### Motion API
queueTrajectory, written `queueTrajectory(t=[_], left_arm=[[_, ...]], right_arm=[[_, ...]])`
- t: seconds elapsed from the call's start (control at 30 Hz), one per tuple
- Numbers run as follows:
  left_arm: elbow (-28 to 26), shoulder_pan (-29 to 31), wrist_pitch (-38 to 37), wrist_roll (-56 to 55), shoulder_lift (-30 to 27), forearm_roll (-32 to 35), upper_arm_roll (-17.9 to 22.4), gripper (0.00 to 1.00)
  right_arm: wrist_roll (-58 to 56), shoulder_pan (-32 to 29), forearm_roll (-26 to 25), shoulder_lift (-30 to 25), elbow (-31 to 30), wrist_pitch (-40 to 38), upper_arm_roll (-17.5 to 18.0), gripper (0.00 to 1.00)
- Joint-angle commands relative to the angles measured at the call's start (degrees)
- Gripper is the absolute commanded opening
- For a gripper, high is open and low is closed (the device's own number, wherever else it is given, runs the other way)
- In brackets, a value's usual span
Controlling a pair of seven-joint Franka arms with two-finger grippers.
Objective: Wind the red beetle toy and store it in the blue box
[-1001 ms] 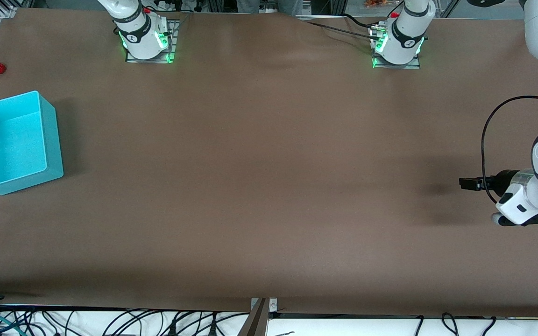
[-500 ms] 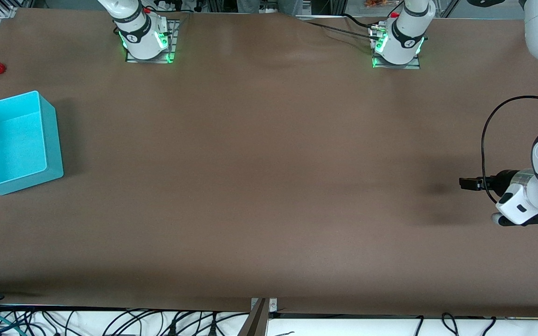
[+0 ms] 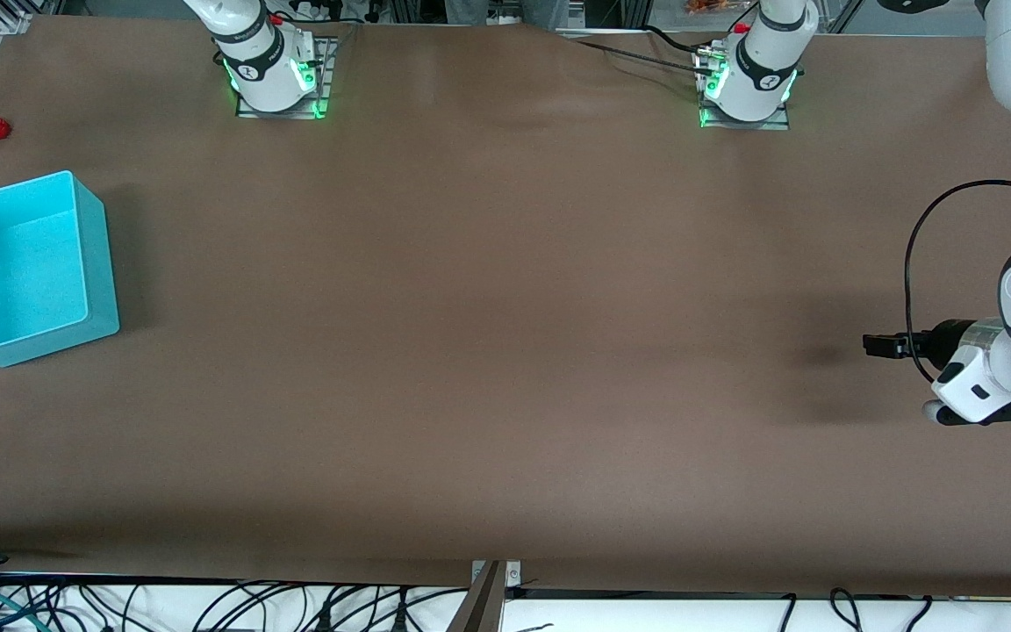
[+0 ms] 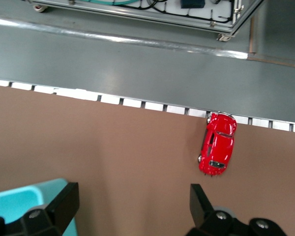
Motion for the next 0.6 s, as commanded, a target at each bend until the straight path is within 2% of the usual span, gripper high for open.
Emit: queueTrajectory(t=[0.0, 0.17, 0.57], left_arm=[[1.32, -0.15, -1.11, 1.35, 0.54, -0.97, 0.32, 1.00], [1.32, -0.06, -1.11, 1.35, 0.54, -0.97, 0.32, 1.00], [1.32, -0.06, -1.11, 1.61, 0.54, -0.97, 0.32, 1.00]], right_arm=[[2.62, -1.81, 1.96, 4.44, -0.32, 6.13, 0.80, 1.00], [2.89, -4.44, 4.33, 7.17, -1.37, 11.77, 3.00, 1.00], [2.98, -7.17, 10.66, 7.70, -3.13, 13.79, 5.90, 1.00]])
